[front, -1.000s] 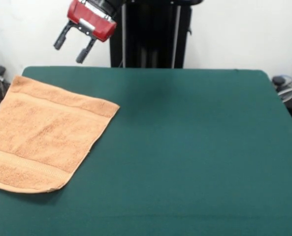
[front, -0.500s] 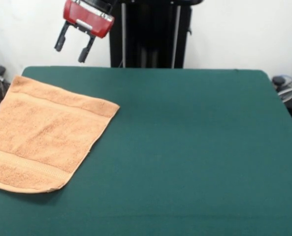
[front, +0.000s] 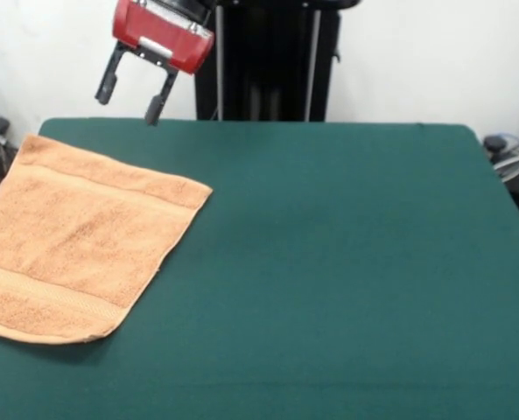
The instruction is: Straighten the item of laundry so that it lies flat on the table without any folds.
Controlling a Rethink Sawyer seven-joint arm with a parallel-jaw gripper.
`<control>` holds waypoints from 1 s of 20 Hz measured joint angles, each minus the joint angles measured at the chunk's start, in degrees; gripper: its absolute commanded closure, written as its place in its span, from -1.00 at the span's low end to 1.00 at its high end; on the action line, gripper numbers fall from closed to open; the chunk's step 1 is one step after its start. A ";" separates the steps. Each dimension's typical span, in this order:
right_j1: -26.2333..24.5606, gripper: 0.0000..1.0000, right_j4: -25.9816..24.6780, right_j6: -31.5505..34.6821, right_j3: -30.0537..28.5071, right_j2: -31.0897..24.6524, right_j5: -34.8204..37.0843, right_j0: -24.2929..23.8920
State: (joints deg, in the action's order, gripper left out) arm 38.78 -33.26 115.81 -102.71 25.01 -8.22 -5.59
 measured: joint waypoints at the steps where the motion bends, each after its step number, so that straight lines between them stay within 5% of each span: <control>1: -0.36 -1.00 0.00 0.00 0.44 0.38 -0.13 0.64; 10: -8.96 -1.00 1.97 0.00 5.90 8.03 -3.02 10.40; 20: -12.06 -1.00 2.14 0.00 7.22 10.03 -3.35 10.94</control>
State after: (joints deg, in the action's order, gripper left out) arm 26.72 -31.13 115.81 -95.48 35.04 -11.57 5.35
